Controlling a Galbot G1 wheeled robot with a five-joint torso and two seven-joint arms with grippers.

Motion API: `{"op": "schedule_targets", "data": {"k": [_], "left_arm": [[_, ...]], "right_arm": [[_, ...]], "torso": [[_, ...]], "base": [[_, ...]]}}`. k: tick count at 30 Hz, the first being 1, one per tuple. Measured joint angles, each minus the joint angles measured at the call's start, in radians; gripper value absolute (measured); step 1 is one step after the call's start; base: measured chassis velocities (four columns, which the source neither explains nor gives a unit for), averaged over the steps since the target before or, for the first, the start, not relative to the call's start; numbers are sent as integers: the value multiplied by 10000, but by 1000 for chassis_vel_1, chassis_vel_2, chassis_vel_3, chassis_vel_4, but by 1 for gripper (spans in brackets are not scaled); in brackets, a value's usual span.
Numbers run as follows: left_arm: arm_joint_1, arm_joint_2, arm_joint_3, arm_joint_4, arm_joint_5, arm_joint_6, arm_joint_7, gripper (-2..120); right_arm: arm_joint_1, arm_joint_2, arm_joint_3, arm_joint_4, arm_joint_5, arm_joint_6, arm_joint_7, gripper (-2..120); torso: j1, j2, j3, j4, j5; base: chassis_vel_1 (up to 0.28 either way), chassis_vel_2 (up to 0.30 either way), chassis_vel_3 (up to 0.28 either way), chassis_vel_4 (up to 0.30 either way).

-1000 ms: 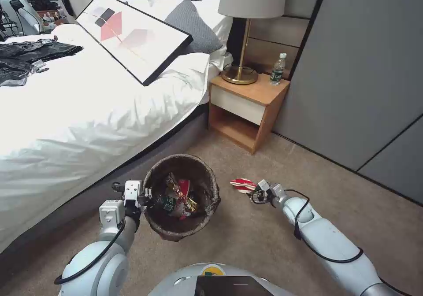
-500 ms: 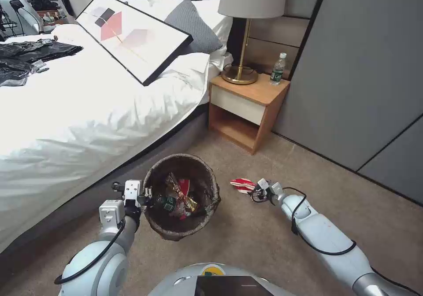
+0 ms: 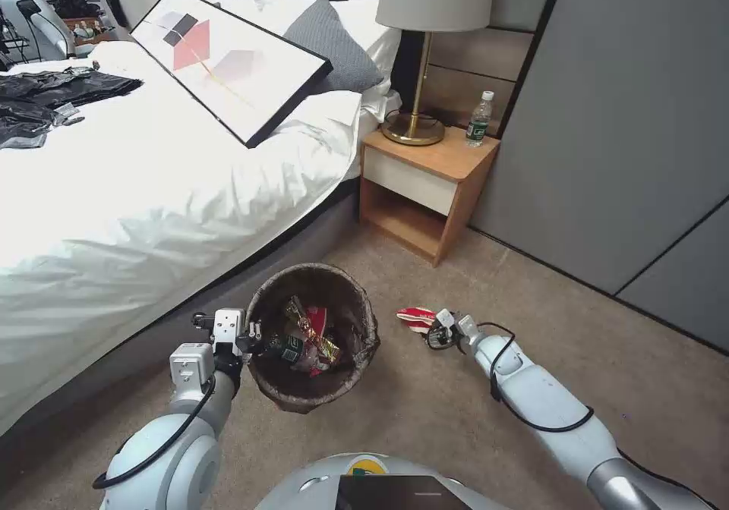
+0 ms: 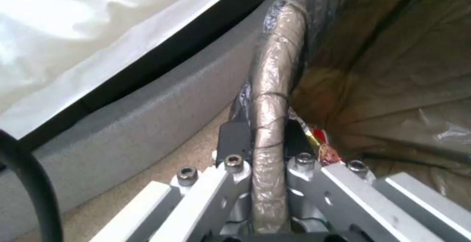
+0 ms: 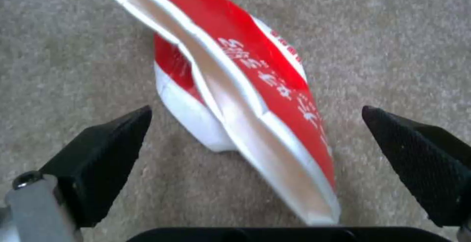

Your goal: Pick up the trash bin, then pick up the garbage from the floor and place it into the trash bin.

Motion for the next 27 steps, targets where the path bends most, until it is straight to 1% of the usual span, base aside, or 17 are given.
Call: {"op": "schedule_targets", "data": {"k": [5,9,10,11,12,13,15,16,19,20,21,23,24,25,27], "left_arm": [[-29,-4,6,0,-2,-4,4,2],[-47,-4,24,0,-4,-6,13,2],[-51,-3,25,0,-4,-8,14,2],[-52,-3,26,0,-5,-9,15,2],[-53,-2,23,0,-7,-10,16,2],[-53,-2,23,0,-7,-10,16,2],[-57,-2,15,0,-10,-14,17,2],[-57,-2,15,0,-10,-14,17,2],[-66,-2,16,0,-13,-16,17,2],[-66,-2,16,0,-13,-16,17,2],[-66,-2,24,0,-13,-18,17,2],[-68,-3,34,0,-13,-20,17,2],[-70,-3,42,0,-13,-23,18,2],[-70,-3,42,0,-13,-23,18,2],[-70,0,51,0,-13,-25,19,2]], "right_arm": [[93,69,-46,-59,-57,18,3,100],[190,173,-98,-131,-147,18,-7,97],[225,230,-119,-184,-167,23,-11,92],[246,260,-131,-214,-174,25,-15,89],[307,344,-151,-306,-190,29,-22,81],[307,344,-151,-306,-190,29,-22,81],[374,442,-169,-441,-225,37,-31,72],[374,442,-169,-441,-225,37,-31,72],[420,519,-170,-562,-249,64,-40,59],[420,519,-170,-562,-249,64,-40,59],[427,530,-158,-593,-253,71,-64,52],[427,537,-136,-627,-257,79,-76,44],[427,537,-115,-643,-257,90,-90,38],[427,537,-115,-643,-257,90,-90,38],[418,537,-84,-664,-257,113,-90,28]], "torso": [[0,0,0,0,0],[0,0,0,-1,-1],[0,0,0,0,0],[0,0,0,0,1],[0,0,0,0,1],[0,0,0,0,1],[0,0,0,0,1],[0,0,0,0,1],[0,0,0,1,1],[0,0,0,1,1],[0,0,0,0,1],[0,0,0,0,1],[0,0,0,-1,1],[0,0,0,-1,1],[0,0,0,0,1]], "base": [[0,0,0,0],[0,0,0,0],[0,0,0,0],[0,0,0,0],[0,0,0,0],[0,0,0,0],[0,0,0,0],[0,0,0,0],[0,0,0,0],[0,0,0,0],[0,0,0,0],[0,0,0,0],[0,0,0,0],[0,0,0,0],[0,0,0,0]]}}
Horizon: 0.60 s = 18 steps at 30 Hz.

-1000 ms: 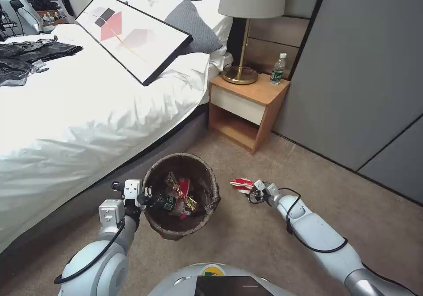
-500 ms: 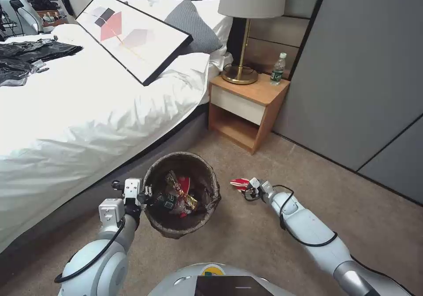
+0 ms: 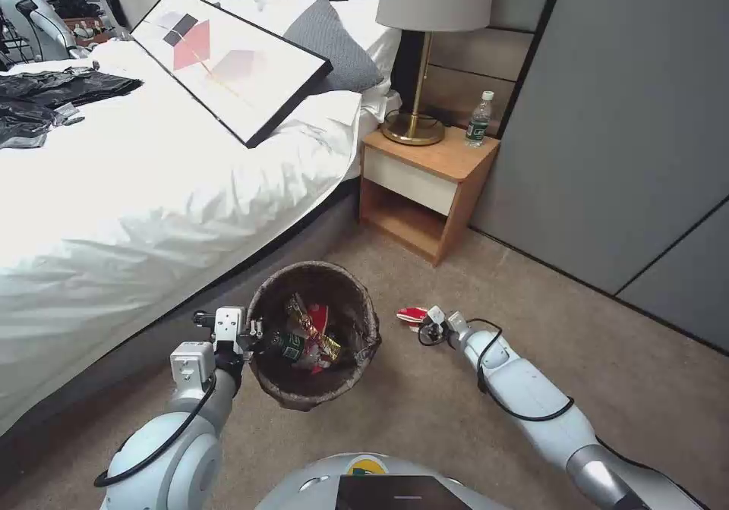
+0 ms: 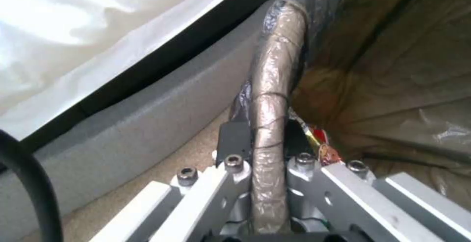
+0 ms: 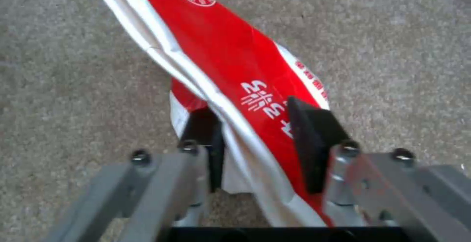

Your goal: Pick up the trash bin, then pick up the garbage from the floor and place it into the trash bin.

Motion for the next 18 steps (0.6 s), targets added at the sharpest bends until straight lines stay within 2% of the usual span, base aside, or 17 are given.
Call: {"op": "schedule_targets", "data": {"k": [1,4,5,8,18], "left_arm": [[0,0,0,0,0,0,0,2],[4,3,11,0,1,-3,2,2],[4,3,11,0,1,-3,2,2],[6,4,21,0,4,-5,2,2],[19,-18,34,0,27,-11,0,2]], "right_arm": [[0,0,0,0,0,0,0,28],[-15,2,35,-26,-2,40,9,14],[-15,2,35,-26,-2,40,9,14],[-18,11,55,-46,-3,74,45,3],[-44,-25,149,-46,-105,202,195,3]], "torso": [[0,0,0,0,0],[0,0,0,0,-1],[0,0,0,0,-1],[0,0,0,0,-2],[0,0,0,2,1]], "base": [[0,0,0,0],[0,0,0,0],[0,0,0,0],[0,0,0,0],[0,0,0,0]]}}
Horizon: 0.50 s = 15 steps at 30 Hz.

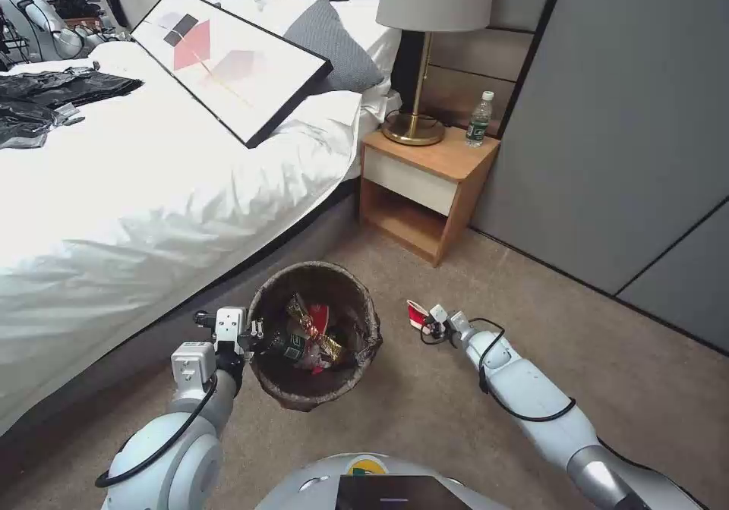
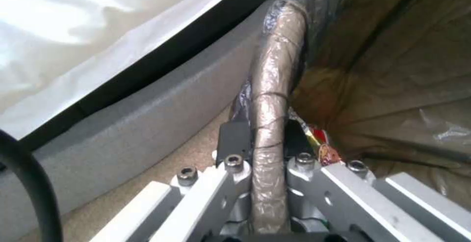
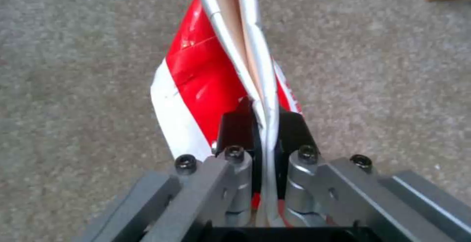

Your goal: Pick up the trash bin, then pick up the garbage from the floor and place it into the trash bin.

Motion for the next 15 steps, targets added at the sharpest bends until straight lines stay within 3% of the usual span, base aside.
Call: {"op": "schedule_targets", "data": {"k": [4,13,14,15], "left_arm": [[10,3,-7,0,4,0,-4,2],[3,79,-69,0,-19,0,-12,2],[-4,81,-60,0,-22,1,-14,2],[-4,81,-60,0,-22,1,-14,2]], "right_arm": [[-201,-99,286,302,-134,119,150,3],[-1856,-1385,1698,3995,811,-23,369,3],[-2328,-1598,2055,4896,1141,-115,436,3],[-2328,-1598,2055,4896,1141,-115,436,3]], "torso": [[0,0,1,0,4],[0,0,0,-3,-2],[0,0,1,-6,-1],[0,0,1,-6,-1]], "base": [[0,0,0,0],[0,0,0,0],[0,0,0,0],[0,0,0,0]]}}
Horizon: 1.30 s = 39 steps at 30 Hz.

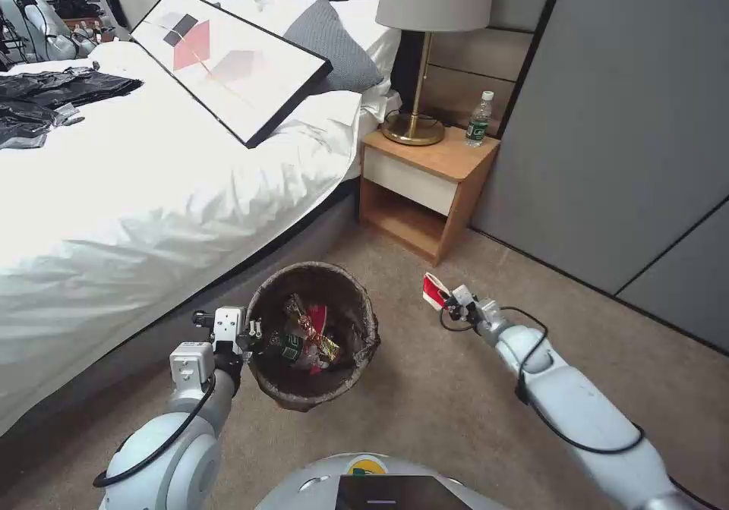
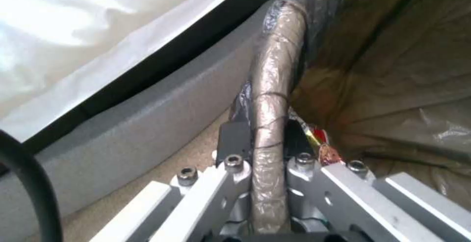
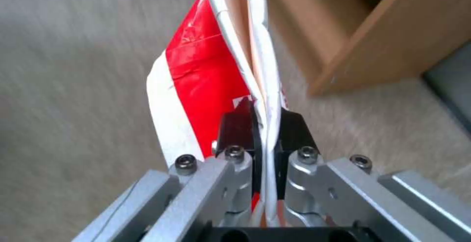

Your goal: Pick up the trash bin, then pick up the garbage from the floor and place it into the trash bin.

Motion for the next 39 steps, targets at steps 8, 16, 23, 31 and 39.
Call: {"op": "schedule_targets", "data": {"k": [8,16,23,31,39], "left_arm": [[-2,15,42,0,7,5,-6,2],[8,72,40,1,10,11,-10,2],[6,101,50,0,8,22,-14,2],[-3,116,106,0,8,37,-26,2],[-33,82,140,0,29,41,-30,2]], "right_arm": [[-1294,-122,1364,3068,927,-531,196,2],[-1441,-558,1807,5856,2529,-1357,493,2],[-1054,-943,1703,7328,3589,-1906,563,2],[-194,-1515,916,8153,4808,-2303,351,2],[524,-1740,-339,8325,4947,-2454,73,2]], "torso": [[0,1,-1,4,0],[0,1,0,5,-1],[0,1,-1,4,-1],[0,1,0,4,-1],[0,1,0,4,0]], "base": [[0,0,0,0],[0,0,0,0],[0,0,0,0],[0,0,0,0],[0,0,0,0]]}}
